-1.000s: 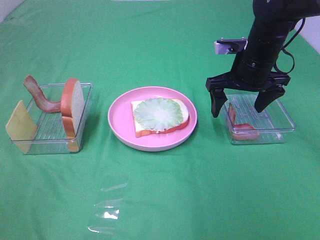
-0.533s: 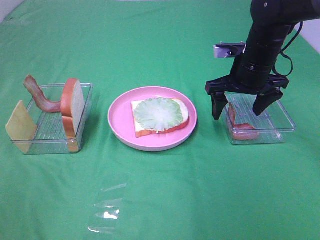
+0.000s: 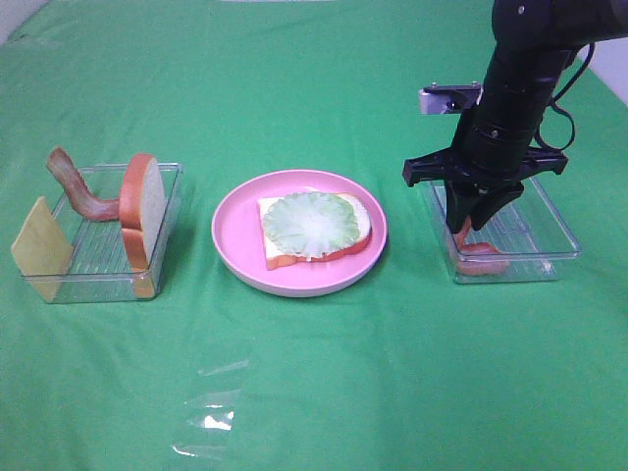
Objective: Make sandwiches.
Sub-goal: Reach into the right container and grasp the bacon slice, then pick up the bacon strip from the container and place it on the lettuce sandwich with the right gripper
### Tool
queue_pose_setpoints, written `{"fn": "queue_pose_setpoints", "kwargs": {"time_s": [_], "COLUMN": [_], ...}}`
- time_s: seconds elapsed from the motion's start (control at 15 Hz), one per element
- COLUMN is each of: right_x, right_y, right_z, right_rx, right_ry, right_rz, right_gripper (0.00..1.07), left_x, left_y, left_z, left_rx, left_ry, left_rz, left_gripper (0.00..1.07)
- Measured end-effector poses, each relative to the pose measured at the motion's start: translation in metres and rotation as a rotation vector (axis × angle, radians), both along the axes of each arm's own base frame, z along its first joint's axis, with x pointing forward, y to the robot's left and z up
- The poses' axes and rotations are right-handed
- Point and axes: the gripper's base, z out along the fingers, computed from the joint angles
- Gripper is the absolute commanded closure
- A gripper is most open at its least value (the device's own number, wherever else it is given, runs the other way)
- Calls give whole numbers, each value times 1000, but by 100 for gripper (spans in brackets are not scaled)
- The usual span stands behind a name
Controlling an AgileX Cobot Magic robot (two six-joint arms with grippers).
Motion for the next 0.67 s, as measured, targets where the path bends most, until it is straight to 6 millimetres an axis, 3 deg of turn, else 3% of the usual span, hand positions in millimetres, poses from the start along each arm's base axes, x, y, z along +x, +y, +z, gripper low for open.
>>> {"fn": "queue_pose_setpoints", "kwargs": {"time_s": [0.07, 0.67], "right_x": [0, -4], "right_y": [0, -1], "right_z": [0, 3], "right_rx": [0, -9], "right_ry": [1, 33], "right_rz": [0, 11], "right_gripper": [107, 107], "left_x": [0, 0], "left_y": [0, 0], "left_z": [0, 0], "left_rx": [0, 0], "left_ry": [0, 0], "left_rz": [0, 0], "left_gripper": [9, 9]}}
